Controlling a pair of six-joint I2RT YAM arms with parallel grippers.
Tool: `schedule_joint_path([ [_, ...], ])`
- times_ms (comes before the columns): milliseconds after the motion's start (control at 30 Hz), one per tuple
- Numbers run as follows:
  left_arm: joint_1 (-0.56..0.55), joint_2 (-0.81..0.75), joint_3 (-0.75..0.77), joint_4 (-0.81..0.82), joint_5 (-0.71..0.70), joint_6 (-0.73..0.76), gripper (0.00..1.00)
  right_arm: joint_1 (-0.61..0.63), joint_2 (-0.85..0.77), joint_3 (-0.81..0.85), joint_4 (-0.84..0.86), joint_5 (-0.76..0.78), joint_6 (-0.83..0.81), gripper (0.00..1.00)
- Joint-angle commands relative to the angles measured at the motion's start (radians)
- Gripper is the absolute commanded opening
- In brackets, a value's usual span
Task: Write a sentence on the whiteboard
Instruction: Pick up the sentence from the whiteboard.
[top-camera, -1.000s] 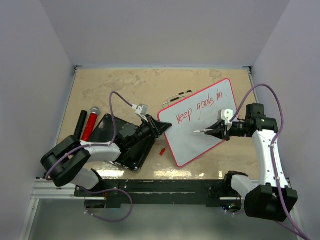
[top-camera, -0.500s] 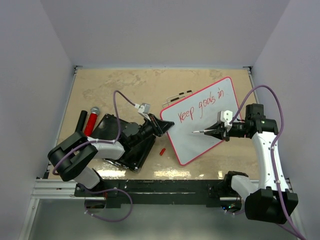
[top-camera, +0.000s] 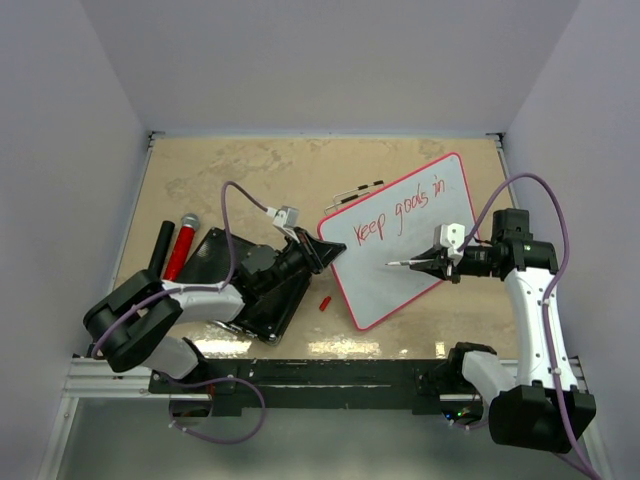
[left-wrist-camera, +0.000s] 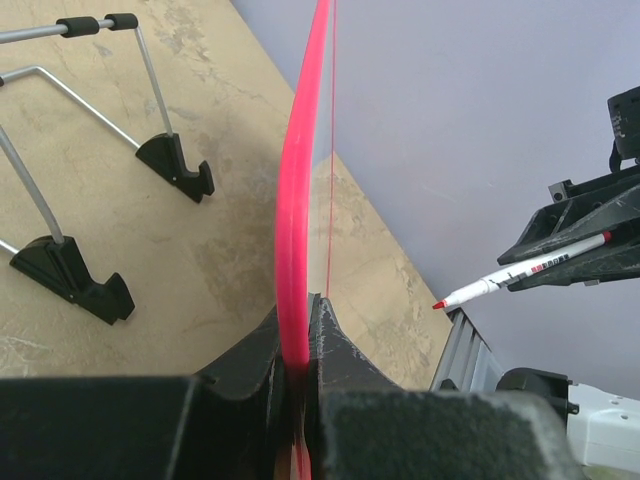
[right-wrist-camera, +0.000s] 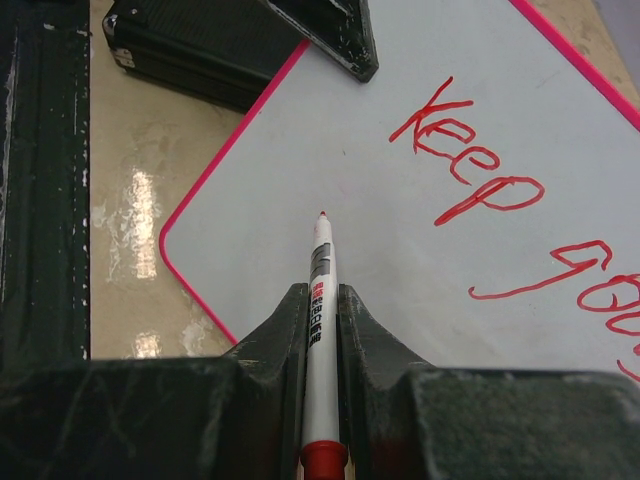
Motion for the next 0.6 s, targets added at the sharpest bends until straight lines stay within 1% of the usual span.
schedule_joint_path([
  [0, 0.002, -0.04, -0.026, -0.027, -0.041, 0.106, 0.0, 0.005, 0.006, 0.014, 0.003, -0.002, -0.018, 0.0],
  [400, -0.001, -0.09, -0.043, -0.074, -0.015, 0.102, 0.0, 0.005, 0.005, 0.02, -0.006, 0.005, -0.021, 0.0],
  [567, -0.003, -0.087, -0.043, -0.073, 0.002, 0.094, 0.0, 0.004, 0.003, 0.025, -0.016, 0.009, -0.027, 0.0],
])
